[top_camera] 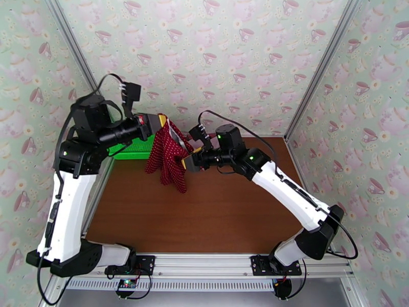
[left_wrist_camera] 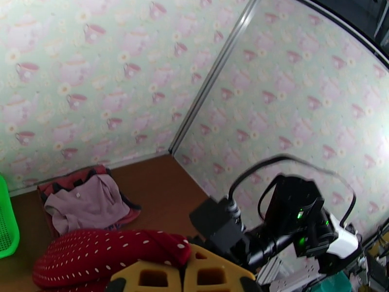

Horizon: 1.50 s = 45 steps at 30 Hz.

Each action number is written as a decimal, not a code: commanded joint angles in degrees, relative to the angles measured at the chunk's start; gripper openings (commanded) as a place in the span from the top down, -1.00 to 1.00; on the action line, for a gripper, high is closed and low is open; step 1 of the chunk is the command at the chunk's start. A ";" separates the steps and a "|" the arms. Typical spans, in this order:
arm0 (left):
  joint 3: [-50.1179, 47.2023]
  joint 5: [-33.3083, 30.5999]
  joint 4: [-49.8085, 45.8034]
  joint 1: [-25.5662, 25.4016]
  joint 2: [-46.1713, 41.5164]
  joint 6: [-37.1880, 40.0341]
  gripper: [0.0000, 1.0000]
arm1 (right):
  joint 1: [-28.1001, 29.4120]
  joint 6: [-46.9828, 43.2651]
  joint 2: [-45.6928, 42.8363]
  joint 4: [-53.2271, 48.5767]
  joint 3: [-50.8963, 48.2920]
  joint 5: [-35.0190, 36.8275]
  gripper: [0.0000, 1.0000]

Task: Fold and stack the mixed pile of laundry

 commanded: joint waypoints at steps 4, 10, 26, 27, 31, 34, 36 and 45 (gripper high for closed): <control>-8.40 -1.44 -4.77 -1.75 -3.96 6.21 1.00 | 0.08 -1.76 -0.16 -0.87 2.54 5.29 -0.35; -22.34 -3.15 0.66 -2.34 -9.77 4.34 1.00 | 0.09 -2.32 1.35 -0.76 -1.70 8.83 -0.35; -28.89 -4.90 5.01 -2.65 -13.32 1.87 1.00 | 8.19 8.34 2.27 10.15 -20.91 19.54 -0.36; -28.97 -4.75 5.07 -2.66 -13.41 1.87 1.00 | 8.51 8.87 2.73 10.62 -21.24 20.76 -0.34; -29.43 -4.44 4.90 -2.76 -13.68 2.04 1.00 | 9.18 10.87 3.06 13.12 -22.66 26.27 -0.19; -30.07 -4.27 4.76 -2.74 -13.93 2.26 1.00 | 9.17 10.99 2.04 13.57 -22.68 29.70 -0.12; -30.71 -4.26 4.76 -2.74 -14.20 2.31 1.00 | 9.17 10.39 1.38 13.33 -22.27 31.36 -0.06; -32.99 -6.08 4.54 -2.78 -15.59 2.82 1.00 | 8.34 4.80 1.95 6.21 -17.57 35.48 1.00</control>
